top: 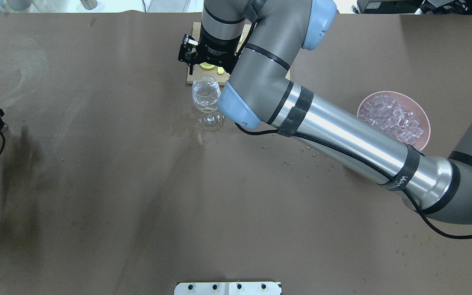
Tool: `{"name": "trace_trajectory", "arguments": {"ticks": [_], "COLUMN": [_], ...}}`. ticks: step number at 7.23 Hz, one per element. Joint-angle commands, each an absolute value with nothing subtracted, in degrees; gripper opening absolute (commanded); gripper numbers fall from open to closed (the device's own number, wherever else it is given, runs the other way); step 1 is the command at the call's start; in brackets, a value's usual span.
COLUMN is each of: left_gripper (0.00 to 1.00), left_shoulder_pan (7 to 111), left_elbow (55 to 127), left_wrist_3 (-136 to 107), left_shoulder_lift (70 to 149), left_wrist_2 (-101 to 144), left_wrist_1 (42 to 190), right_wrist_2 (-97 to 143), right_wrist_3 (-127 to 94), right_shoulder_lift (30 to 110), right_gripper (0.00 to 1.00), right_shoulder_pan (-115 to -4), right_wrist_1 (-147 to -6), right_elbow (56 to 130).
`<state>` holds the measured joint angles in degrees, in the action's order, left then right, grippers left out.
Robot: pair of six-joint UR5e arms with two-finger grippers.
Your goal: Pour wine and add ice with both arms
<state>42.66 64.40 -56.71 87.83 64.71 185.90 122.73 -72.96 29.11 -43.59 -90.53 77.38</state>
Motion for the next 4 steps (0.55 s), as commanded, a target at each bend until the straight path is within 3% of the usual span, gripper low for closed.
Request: {"name": "trace_trajectory", "arguments": {"ticks": [1, 4], "left_gripper": [0.98, 0.98], "left_shoulder_pan": [42.71, 44.11], "left_elbow": [65.03, 69.32], "left_wrist_3": [-56.78, -56.60], "left_shoulder_lift": [87.72, 84.57], "left_wrist_2": [64.95, 67.92], "left_wrist_1": [185.89, 185.19], "right_wrist_2": [127.32, 128.85], "right_wrist_3": [-64.38, -53.23], "right_shoulder_lift": [35.04, 47.42], "right_gripper": [1.00, 1.00], "right_shoulder_pan": [-49.54, -57.54], "right_wrist_1": [-90.97, -91.05], "right_elbow": [81.11, 87.00]}}
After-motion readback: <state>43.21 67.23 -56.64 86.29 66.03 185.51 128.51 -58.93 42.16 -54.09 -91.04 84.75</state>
